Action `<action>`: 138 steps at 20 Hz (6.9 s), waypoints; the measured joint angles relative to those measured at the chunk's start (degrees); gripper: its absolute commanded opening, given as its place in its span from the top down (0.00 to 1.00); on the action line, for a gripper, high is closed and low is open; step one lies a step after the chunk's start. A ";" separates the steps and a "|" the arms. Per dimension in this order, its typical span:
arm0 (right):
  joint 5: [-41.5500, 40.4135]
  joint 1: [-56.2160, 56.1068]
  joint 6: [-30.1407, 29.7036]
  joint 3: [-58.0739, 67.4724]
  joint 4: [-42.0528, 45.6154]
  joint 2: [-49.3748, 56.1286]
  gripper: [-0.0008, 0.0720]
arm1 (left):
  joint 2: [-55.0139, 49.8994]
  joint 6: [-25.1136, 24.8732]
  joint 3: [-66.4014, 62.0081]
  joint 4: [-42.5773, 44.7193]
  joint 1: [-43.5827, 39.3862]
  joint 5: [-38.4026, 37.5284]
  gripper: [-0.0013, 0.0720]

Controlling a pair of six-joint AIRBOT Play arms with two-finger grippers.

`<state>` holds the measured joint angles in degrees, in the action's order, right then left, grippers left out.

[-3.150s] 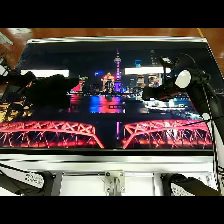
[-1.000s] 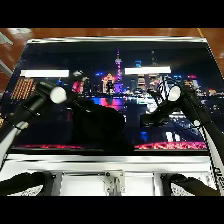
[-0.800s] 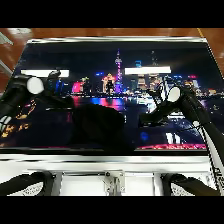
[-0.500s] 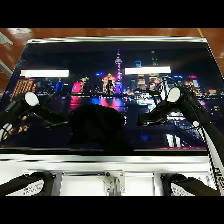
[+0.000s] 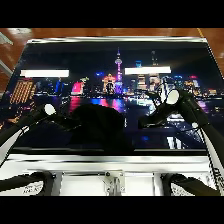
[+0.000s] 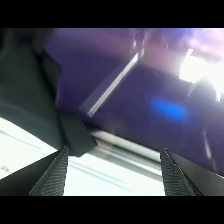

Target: Fold the shirts.

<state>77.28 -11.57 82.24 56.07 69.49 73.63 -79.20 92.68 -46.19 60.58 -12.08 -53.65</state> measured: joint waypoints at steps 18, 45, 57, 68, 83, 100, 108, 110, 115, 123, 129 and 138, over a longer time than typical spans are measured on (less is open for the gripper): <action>-25.64 -14.99 -3.37 -18.88 -26.60 5.77 0.89 | 4.94 -3.54 -3.08 -1.25 -0.39 -3.50 0.93; -23.17 4.22 -2.34 34.10 -3.41 -34.73 0.90 | 41.44 6.60 -46.77 4.26 7.39 -9.27 0.93; 3.50 4.33 5.60 26.75 14.34 -26.80 0.90 | 44.50 7.08 -6.01 7.72 7.39 -31.54 0.93; -27.45 4.20 7.54 13.38 -3.23 3.58 0.90 | 27.65 5.88 11.08 -4.22 7.39 4.33 0.93; -22.27 4.22 3.39 12.94 -8.98 11.76 0.90 | 27.21 3.23 5.88 -2.47 19.63 -15.85 0.06; -18.97 4.22 2.34 12.92 -10.01 11.78 0.89 | 14.25 6.67 22.03 -16.90 -6.12 15.91 0.93; -16.57 4.22 2.05 13.84 -10.64 9.14 0.90 | 21.88 0.70 12.00 -17.46 -6.78 15.02 0.93; -16.31 4.24 1.07 16.28 -10.80 5.35 0.90 | 27.69 -0.50 5.81 -17.05 -5.97 14.10 0.93; -23.67 4.24 -0.59 30.32 -11.56 -10.49 0.90 | 41.05 -3.45 -13.55 -14.84 -1.18 19.32 0.93; -39.67 4.24 -0.92 47.04 -9.55 -30.60 0.90 | 47.04 -4.44 -37.03 -13.73 1.22 16.76 0.93; -23.76 4.24 5.20 49.05 5.77 -35.76 0.90 | 46.80 1.46 -34.56 -1.75 1.36 -9.18 0.93; 21.00 4.24 11.21 39.10 13.84 -29.49 0.90 | 43.25 4.20 -16.72 12.83 1.38 -19.47 0.93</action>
<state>98.28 -7.33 93.45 95.18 83.33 44.14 -35.94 96.88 -62.92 73.41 -10.70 -73.12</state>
